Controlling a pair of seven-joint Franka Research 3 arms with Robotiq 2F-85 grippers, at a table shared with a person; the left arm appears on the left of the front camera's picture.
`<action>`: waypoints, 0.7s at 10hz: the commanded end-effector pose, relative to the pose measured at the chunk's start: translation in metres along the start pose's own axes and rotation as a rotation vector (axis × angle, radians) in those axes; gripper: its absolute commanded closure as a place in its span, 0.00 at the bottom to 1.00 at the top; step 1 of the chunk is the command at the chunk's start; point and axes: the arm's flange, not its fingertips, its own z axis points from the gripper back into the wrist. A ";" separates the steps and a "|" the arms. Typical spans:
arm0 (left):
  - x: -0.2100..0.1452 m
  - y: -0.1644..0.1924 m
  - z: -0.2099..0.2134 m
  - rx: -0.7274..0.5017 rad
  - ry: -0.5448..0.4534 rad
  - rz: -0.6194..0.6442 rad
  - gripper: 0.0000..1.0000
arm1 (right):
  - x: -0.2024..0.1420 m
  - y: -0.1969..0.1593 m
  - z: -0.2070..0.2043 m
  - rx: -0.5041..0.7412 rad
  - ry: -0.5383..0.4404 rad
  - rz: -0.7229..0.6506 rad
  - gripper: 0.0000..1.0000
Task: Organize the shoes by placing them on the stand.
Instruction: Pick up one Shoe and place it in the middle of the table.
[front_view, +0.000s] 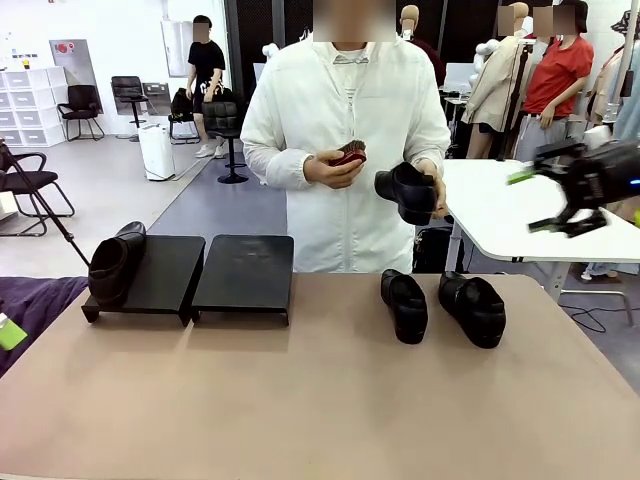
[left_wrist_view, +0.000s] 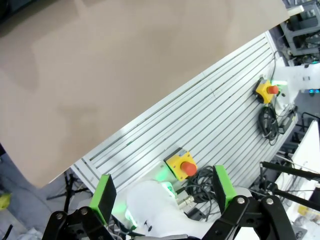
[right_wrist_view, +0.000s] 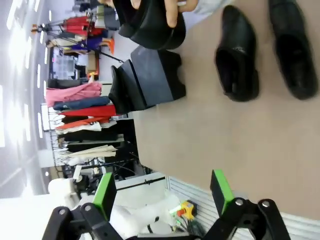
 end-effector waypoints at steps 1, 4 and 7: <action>-0.001 0.003 0.004 0.000 0.011 -0.021 0.00 | -0.011 -0.001 0.040 -0.038 0.075 -0.044 0.00; -0.001 0.003 0.004 0.000 0.011 -0.021 0.00 | -0.005 0.006 0.039 -0.181 0.111 -0.028 0.00; -0.001 0.003 0.004 0.000 0.011 -0.021 0.00 | -0.057 0.006 0.157 -0.490 0.140 -0.080 0.00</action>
